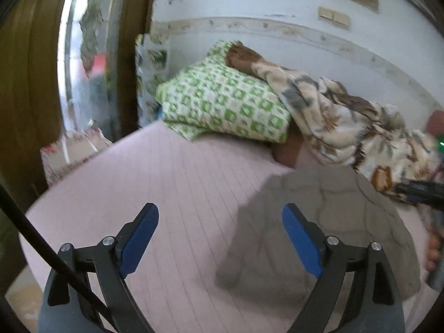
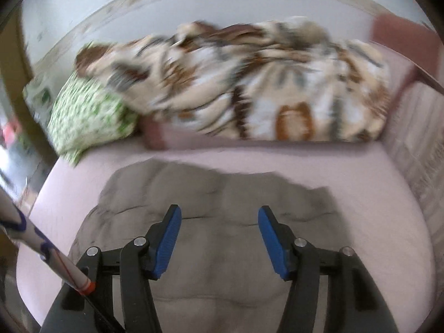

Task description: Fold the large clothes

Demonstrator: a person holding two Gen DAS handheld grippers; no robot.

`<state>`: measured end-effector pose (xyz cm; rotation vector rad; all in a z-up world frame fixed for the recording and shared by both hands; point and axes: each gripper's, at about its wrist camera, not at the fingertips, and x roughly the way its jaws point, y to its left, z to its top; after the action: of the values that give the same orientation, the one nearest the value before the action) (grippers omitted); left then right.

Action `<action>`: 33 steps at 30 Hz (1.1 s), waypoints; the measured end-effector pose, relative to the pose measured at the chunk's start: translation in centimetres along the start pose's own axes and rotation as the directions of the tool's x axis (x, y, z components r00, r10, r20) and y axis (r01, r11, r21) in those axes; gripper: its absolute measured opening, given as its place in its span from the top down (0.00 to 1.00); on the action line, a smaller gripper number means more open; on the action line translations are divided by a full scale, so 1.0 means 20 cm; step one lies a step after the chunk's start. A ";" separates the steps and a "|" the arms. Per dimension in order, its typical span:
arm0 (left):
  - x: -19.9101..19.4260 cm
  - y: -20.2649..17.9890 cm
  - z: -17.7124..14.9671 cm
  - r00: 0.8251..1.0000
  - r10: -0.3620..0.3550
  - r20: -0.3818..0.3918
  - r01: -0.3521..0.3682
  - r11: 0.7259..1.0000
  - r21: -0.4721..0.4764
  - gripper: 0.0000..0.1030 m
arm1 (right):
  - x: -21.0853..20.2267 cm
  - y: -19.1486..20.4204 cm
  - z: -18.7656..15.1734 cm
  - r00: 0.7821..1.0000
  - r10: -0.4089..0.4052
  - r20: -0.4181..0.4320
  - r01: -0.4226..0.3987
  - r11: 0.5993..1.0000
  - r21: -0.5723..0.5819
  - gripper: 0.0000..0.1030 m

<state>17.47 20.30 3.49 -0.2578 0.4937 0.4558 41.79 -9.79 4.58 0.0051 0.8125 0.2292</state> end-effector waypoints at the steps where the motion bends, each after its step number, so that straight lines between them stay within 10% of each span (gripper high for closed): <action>1: 0.01 0.01 -0.03 1.000 0.009 0.010 -0.009 1.000 0.002 0.12 | 0.07 0.09 -0.01 1.000 -0.006 -0.019 0.005 1.000 -0.012 0.40; 15: 0.21 0.10 -0.06 0.995 0.096 -0.006 -0.096 0.995 0.040 0.12 | 0.86 0.24 -0.05 0.966 -0.217 -0.143 0.222 0.975 0.014 0.29; 27: 0.12 0.09 -0.08 0.993 0.115 0.032 -0.116 0.992 0.049 0.12 | 0.30 0.21 -0.15 0.977 -0.213 -0.001 0.213 0.976 0.033 0.28; 33: 0.11 0.07 -0.09 0.991 0.127 0.045 -0.130 0.989 0.064 0.12 | 0.48 0.00 -0.30 0.965 -0.243 -0.100 0.254 0.960 0.117 0.18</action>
<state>17.86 21.62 0.75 -0.1526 0.4865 0.5683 43.80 -8.30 -6.55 0.0148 0.9031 -0.0616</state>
